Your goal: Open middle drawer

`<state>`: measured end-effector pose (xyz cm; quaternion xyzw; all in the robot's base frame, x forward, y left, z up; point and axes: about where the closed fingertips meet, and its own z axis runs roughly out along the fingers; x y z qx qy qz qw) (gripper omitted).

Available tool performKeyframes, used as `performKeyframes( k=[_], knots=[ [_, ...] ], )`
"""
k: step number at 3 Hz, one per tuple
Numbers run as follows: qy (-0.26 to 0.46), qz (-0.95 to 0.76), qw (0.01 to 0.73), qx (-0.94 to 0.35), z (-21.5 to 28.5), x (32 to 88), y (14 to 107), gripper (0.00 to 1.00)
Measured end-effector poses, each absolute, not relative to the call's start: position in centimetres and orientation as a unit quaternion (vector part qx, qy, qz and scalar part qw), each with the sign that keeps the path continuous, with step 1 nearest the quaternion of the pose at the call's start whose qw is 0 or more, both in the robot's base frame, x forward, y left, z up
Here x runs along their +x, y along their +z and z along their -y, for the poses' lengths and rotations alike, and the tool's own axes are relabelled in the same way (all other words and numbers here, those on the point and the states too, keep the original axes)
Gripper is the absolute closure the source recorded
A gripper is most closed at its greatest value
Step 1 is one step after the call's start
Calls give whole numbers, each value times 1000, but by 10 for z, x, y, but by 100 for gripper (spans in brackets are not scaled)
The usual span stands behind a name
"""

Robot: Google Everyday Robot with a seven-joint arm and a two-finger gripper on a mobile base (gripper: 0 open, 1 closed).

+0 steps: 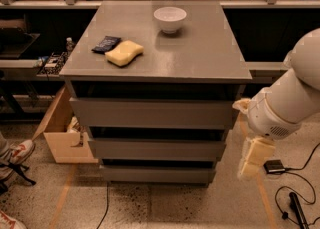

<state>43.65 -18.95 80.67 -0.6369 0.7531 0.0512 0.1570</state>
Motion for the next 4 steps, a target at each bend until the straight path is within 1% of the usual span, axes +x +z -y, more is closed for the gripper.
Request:
performKeyframes(
  k=[1, 3, 4],
  knots=[
    [69, -756, 156, -632, 179, 433, 773, 0],
    [142, -765, 141, -612, 155, 423, 703, 0],
    [142, -765, 141, -612, 155, 423, 703, 0]
  ],
)
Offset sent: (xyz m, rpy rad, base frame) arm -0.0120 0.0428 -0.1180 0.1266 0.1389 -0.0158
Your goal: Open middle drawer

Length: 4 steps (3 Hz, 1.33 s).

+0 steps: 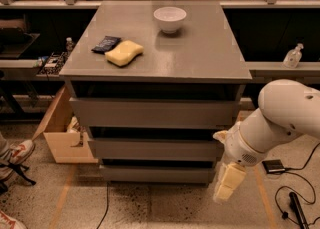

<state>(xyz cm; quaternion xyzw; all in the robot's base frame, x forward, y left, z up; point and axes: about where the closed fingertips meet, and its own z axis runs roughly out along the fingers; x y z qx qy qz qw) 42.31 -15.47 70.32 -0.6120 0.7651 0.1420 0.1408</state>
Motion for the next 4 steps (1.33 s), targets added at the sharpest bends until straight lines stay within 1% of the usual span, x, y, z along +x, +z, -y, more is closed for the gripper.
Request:
performKeyframes(
  k=[2, 3, 4],
  knots=[
    [173, -758, 155, -609, 135, 430, 626, 0],
    [182, -763, 177, -594, 120, 445, 577, 0],
    [171, -767, 220, -578, 105, 465, 545, 0]
  ],
)
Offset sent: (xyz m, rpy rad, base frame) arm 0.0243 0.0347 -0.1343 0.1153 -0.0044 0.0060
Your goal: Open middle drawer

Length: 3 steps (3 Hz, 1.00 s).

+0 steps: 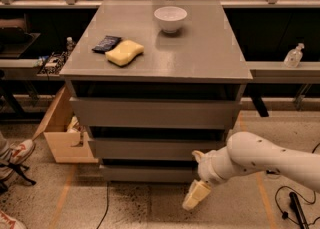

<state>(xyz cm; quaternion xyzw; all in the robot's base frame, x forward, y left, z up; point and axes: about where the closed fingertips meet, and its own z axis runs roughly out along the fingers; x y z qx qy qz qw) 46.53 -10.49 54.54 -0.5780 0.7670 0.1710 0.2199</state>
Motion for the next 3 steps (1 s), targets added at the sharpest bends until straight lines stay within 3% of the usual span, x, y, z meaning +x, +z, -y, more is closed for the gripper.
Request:
performKeyframes(
  k=[1, 3],
  knots=[
    [154, -767, 268, -562, 90, 496, 525, 0],
    [150, -758, 277, -571, 88, 499, 522, 0]
  ],
)
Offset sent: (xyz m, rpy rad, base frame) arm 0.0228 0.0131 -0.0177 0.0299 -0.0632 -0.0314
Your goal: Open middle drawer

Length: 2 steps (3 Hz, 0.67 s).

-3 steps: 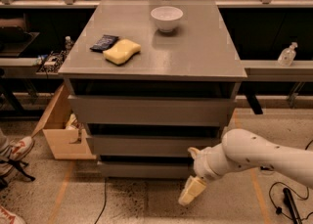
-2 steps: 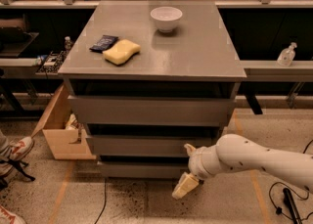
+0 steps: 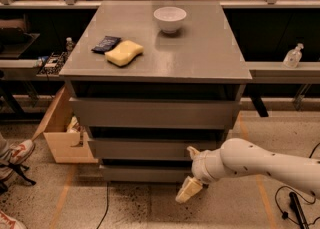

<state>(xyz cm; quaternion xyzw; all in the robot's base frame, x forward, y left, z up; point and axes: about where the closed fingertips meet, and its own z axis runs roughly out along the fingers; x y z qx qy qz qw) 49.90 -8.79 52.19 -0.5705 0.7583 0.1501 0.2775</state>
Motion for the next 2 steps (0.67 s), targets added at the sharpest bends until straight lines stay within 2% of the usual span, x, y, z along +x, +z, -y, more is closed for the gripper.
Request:
performKeyframes(
  k=[2],
  knots=[
    [97, -702, 341, -617, 84, 545, 516, 0]
  ],
)
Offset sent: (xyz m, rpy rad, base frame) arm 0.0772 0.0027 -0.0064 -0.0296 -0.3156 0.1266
